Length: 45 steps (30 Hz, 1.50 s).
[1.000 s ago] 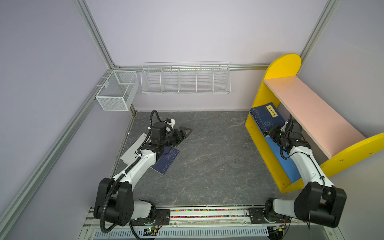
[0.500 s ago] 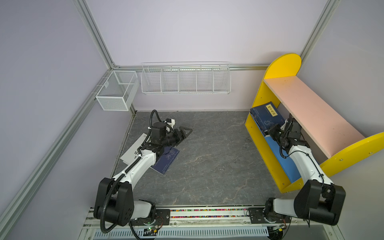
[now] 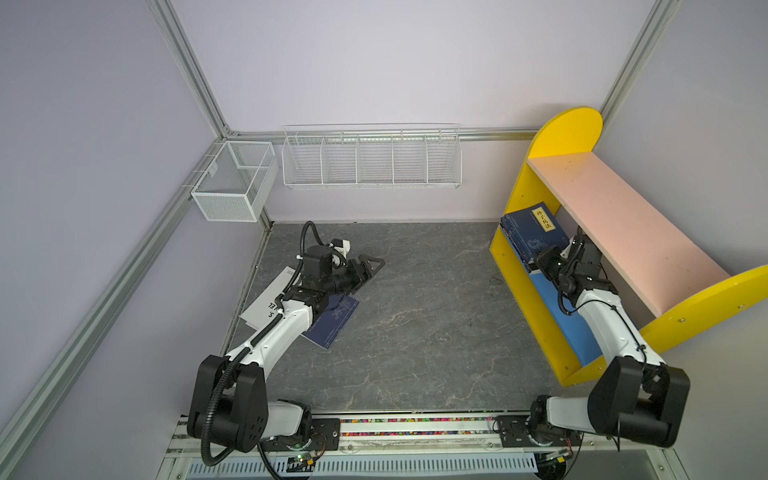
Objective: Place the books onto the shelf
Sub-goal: 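Open the right gripper and draw it back from the shelf books, then swing the right gripper toward the yellow-labelled book while the left gripper lowers over it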
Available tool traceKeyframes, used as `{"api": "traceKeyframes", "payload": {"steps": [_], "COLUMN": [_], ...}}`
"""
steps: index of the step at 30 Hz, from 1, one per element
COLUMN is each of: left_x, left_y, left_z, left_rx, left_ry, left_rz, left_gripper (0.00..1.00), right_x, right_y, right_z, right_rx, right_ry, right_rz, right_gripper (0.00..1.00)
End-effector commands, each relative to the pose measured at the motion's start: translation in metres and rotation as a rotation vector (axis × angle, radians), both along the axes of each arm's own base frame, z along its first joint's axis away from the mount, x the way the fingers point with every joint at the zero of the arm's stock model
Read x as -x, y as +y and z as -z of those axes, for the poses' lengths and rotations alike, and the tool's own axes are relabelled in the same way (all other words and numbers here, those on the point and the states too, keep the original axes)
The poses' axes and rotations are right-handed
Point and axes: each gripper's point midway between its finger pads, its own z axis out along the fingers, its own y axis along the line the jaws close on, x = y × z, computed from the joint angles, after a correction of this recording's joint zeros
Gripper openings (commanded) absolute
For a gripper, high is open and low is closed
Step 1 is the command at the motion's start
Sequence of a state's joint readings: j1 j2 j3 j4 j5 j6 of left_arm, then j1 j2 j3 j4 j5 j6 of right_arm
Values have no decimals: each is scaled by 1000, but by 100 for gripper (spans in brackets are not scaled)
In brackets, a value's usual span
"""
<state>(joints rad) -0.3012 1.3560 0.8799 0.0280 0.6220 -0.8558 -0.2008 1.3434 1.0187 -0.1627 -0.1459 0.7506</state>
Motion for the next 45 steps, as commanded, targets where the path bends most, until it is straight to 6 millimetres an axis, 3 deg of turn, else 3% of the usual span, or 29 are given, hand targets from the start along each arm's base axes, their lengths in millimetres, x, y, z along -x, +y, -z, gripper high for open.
{"api": "traceKeyframes", "payload": {"steps": [1,6,10,15,17,18,21,26,33,39,45], "left_x": [-1,1,6,9,9,9,13,21,37,49,59], "left_y": [1,2,6,19,26,31,46,76,141,189,211], "left_z": [-1,-5,-5,-3,-2,-1,2,3,10,34,61], "left_rx": [6,8,-15,-84,-117,-139,-212,-351,-586,-616,-595], "left_ry": [-9,-17,-22,-29,-30,-33,-40,-53,-32,80,165], "left_rz": [-2,-4,-14,-65,-100,-120,-178,-278,-520,-692,-761], "left_gripper": [83,83,83,84,84,84,86,88,98,100,99], "right_x": [-14,-4,11,31,33,34,38,49,75,99,106], "right_y": [2,7,8,17,25,30,44,65,111,136,155], "right_z": [-136,-140,-147,-140,-137,-135,-128,-137,-145,-151,-146], "right_rx": [104,105,103,25,-6,-27,-97,-170,-306,-244,-217], "right_ry": [-402,-391,-373,-276,-273,-256,-222,-241,-257,-264,-265], "right_rz": [-32,-46,-40,-48,-84,-105,-169,-262,-466,-542,-629], "right_gripper": [40,59,66,73,87,89,90,92,93,93,95]}}
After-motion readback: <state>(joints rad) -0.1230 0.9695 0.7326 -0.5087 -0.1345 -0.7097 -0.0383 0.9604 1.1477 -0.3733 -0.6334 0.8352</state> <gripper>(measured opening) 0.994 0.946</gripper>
